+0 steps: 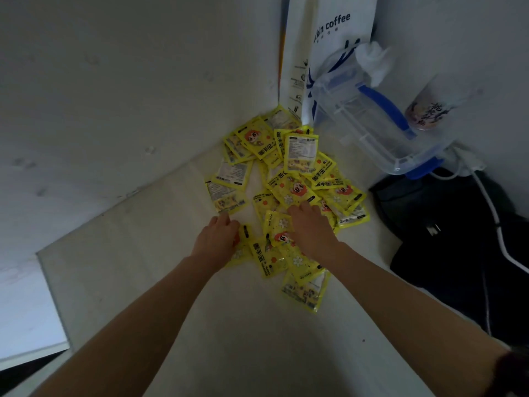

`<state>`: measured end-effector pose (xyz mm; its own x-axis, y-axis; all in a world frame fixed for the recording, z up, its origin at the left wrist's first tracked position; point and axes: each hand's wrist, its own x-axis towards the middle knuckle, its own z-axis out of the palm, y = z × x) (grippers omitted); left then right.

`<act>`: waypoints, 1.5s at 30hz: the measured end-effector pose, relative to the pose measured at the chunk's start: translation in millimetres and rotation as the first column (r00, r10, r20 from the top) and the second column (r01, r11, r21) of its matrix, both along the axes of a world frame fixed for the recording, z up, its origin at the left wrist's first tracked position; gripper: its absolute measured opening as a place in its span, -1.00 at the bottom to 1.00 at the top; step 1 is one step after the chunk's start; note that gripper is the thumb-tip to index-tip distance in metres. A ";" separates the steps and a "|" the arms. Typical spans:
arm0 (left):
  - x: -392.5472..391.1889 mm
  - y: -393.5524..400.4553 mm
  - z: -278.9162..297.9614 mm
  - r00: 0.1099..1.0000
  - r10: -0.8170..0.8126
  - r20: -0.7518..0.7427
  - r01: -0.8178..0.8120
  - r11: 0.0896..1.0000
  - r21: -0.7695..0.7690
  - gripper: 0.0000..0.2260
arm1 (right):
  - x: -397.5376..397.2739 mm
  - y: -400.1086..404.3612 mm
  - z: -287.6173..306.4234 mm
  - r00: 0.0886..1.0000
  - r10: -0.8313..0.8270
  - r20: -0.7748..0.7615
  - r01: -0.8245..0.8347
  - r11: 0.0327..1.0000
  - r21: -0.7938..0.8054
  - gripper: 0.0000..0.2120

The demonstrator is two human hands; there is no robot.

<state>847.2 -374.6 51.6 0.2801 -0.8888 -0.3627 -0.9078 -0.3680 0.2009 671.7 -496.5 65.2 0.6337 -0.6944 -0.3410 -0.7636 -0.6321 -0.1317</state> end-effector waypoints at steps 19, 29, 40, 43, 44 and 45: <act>-9.6 -3.0 55.0 0.853 0.334 -0.402 -0.379 0.925 -0.035 -0.54 | -48.6 4.9 30.8 0.859 -0.466 0.212 0.364 0.847 0.387 -0.58; -62.3 -13.8 12.0 0.906 0.160 -0.391 -0.188 0.982 -0.035 -0.83 | -60.4 35.1 3.0 0.771 -0.629 0.102 0.526 0.718 0.456 -0.62; -70.3 -14.5 -6.9 0.942 0.171 -0.290 -0.206 0.974 -0.095 -0.70 | -39.0 40.4 4.0 0.822 -0.566 0.065 0.527 0.797 0.295 -0.49; -73.6 -13.9 -6.0 0.935 0.184 -0.303 -0.215 0.974 -0.071 -0.81 | -37.8 40.0 5.4 0.805 -0.591 0.057 0.552 0.780 0.297 -0.46; -74.5 -13.8 -5.5 0.936 0.186 -0.300 -0.216 0.974 -0.068 -0.83 | -37.5 40.0 5.4 0.796 -0.603 0.050 0.562 0.767 0.311 -0.45; -75.5 -13.4 -4.8 0.937 0.188 -0.295 -0.216 0.974 -0.067 -0.84 | -37.5 40.2 5.2 0.787 -0.616 0.043 0.571 0.752 0.329 -0.44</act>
